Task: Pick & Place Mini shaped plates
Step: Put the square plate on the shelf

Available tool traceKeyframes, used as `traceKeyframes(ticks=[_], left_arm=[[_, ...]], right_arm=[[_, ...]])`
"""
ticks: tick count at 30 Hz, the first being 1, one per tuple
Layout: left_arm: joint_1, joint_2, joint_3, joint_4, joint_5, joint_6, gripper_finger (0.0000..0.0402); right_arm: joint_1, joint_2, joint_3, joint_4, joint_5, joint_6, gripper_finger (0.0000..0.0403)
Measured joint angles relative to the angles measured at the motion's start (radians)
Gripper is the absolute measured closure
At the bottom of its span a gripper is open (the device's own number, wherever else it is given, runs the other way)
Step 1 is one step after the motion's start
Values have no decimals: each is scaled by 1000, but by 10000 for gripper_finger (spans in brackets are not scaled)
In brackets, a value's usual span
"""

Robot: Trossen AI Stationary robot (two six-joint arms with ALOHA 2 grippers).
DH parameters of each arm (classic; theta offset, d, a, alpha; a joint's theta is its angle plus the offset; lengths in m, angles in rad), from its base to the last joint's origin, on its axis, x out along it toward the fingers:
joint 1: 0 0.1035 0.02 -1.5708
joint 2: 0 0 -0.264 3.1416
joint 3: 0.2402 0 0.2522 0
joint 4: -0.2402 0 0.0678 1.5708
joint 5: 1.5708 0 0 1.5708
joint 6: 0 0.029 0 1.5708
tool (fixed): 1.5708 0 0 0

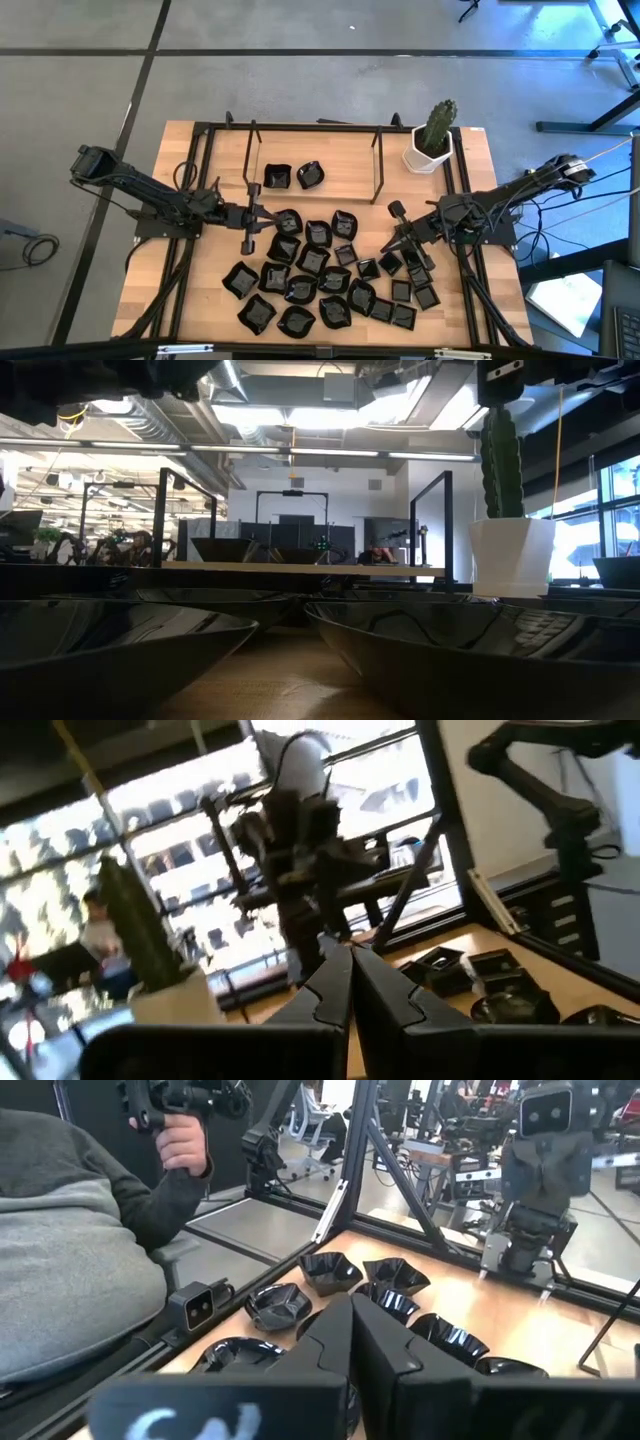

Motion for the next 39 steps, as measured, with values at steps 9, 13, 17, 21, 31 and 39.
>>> traceKeyframes(ticks=[9, 13, 17, 21, 31, 39], left_arm=[[0, 0, 0, 20, 9, 171, 398], [0, 0, 0, 20, 9, 219, 396], [0, 0, 0, 20, 8, 284, 399], [0, 0, 0, 20, 5, 324, 398], [0, 0, 0, 10, 4, 320, 398], [0, 0, 0, 10, 4, 277, 394]], right_arm=[[0, 119, 0, 124, 1, 30, 398], [0, 163, 0, 186, 7, 61, 400], [0, 193, 0, 224, 44, 97, 397], [0, 208, 0, 229, 87, 98, 396], [0, 211, 0, 229, 89, 94, 395], [0, 211, 0, 227, 90, 72, 395]])
